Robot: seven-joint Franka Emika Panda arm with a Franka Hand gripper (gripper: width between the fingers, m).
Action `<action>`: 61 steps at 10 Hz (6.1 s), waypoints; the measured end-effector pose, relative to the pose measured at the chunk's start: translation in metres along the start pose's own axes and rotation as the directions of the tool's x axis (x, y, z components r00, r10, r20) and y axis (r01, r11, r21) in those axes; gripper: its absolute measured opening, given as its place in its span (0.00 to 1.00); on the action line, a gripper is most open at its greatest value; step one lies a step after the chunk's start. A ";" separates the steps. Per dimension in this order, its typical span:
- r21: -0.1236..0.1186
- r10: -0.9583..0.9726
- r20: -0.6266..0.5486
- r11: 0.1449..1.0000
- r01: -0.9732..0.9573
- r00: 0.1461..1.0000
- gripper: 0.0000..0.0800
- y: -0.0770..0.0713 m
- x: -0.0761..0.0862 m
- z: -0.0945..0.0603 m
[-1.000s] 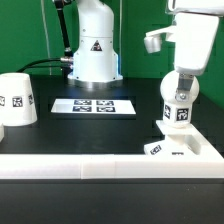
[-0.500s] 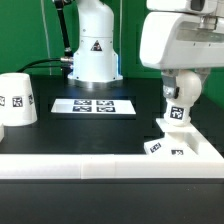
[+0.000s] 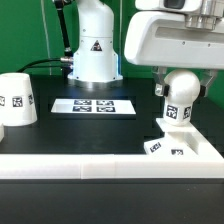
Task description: Assemble lamp
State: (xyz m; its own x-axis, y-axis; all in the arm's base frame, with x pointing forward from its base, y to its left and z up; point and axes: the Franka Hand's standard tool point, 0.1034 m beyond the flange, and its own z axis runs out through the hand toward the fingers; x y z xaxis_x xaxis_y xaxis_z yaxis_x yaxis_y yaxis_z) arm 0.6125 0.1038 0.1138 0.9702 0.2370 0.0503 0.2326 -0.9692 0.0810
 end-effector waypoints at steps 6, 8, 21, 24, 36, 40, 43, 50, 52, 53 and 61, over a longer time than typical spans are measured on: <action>-0.003 0.486 0.020 0.874 -0.486 0.874 0.72 0.005 -0.004 0.000; -0.011 0.662 0.051 0.749 -0.662 0.748 0.72 0.004 -0.009 0.001; -0.083 0.961 0.170 -0.206 -0.975 -0.217 0.78 -0.006 -0.011 0.002; -0.067 0.978 0.176 -0.102 -0.993 -0.112 0.87 -0.009 -0.012 0.002; 0.113 0.506 0.102 0.850 -0.515 0.856 0.87 -0.009 -0.008 0.002; 0.131 0.104 0.040 0.985 -0.108 0.994 0.87 -0.006 -0.007 0.003; 0.129 -0.079 0.017 0.989 0.077 0.997 0.87 -0.003 -0.007 0.004; 0.010 -0.794 -0.026 0.607 0.795 0.607 0.87 -0.003 0.002 0.003; 0.001 -0.874 -0.009 0.486 0.874 0.486 0.87 -0.003 0.002 0.006; -0.002 -0.900 -0.004 0.435 0.900 0.435 0.87 -0.002 0.002 0.006; -0.005 -0.977 0.013 0.214 0.977 0.214 0.71 0.008 -0.001 0.009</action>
Offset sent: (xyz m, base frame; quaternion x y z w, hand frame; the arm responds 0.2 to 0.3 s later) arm -0.0207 -0.0187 0.0012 0.0032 -0.0339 0.4808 0.8762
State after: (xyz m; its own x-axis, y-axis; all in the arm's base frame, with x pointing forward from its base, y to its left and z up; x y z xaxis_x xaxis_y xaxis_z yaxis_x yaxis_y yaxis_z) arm 0.6143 0.0952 0.1057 -0.0189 0.9965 -0.0813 0.9972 0.0248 0.0712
